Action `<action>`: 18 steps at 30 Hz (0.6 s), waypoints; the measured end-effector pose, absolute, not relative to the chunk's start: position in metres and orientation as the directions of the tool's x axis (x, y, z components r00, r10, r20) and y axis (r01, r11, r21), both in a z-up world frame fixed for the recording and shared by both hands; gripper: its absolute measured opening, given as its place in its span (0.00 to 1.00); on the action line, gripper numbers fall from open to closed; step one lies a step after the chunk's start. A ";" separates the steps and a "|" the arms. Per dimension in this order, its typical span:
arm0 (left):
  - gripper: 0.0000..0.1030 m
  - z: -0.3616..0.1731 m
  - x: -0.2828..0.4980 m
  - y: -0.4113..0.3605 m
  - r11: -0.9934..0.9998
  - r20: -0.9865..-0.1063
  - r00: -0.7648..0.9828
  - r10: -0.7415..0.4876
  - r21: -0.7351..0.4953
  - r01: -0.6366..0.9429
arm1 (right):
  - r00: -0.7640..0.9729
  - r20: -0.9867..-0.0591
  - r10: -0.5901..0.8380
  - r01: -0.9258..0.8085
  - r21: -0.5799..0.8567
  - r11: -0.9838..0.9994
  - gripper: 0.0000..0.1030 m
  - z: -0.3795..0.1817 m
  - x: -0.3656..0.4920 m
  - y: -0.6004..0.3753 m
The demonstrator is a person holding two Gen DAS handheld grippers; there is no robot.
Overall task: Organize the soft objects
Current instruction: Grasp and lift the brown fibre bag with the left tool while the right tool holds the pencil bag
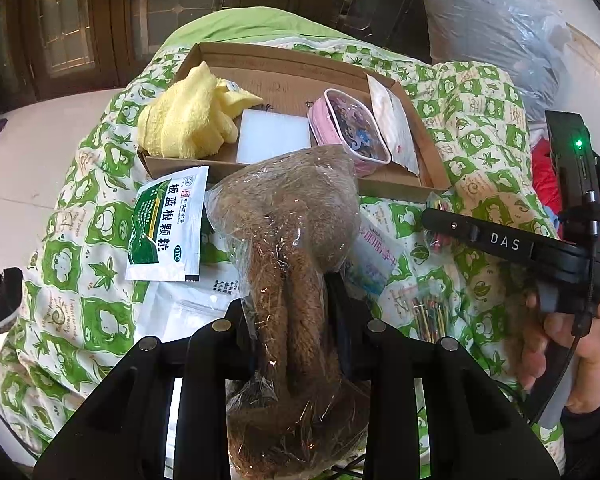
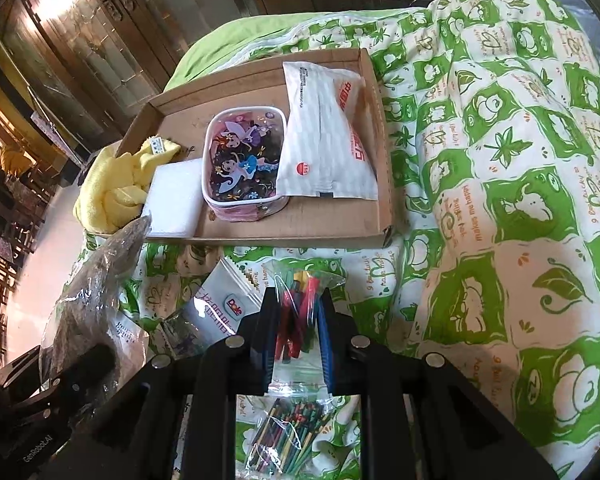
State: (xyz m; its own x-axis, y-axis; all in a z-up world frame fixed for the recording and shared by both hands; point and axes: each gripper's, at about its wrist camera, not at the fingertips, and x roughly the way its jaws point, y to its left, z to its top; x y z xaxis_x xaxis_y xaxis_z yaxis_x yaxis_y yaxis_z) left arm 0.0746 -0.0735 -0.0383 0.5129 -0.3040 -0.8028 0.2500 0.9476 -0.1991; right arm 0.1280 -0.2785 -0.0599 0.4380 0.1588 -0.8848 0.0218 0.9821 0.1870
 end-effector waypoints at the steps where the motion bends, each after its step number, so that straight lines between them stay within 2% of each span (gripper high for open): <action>1: 0.28 -0.038 0.074 -0.074 0.948 -0.802 0.514 -0.303 -0.198 0.250 | 0.439 -0.884 0.159 0.021 0.187 0.982 0.17 -0.060 0.128 -0.278; 18: 0.28 -0.021 0.089 -0.078 0.959 -0.797 0.550 -0.249 -0.122 0.257 | 0.429 -0.890 0.153 0.011 0.175 0.985 0.17 -0.062 0.132 -0.272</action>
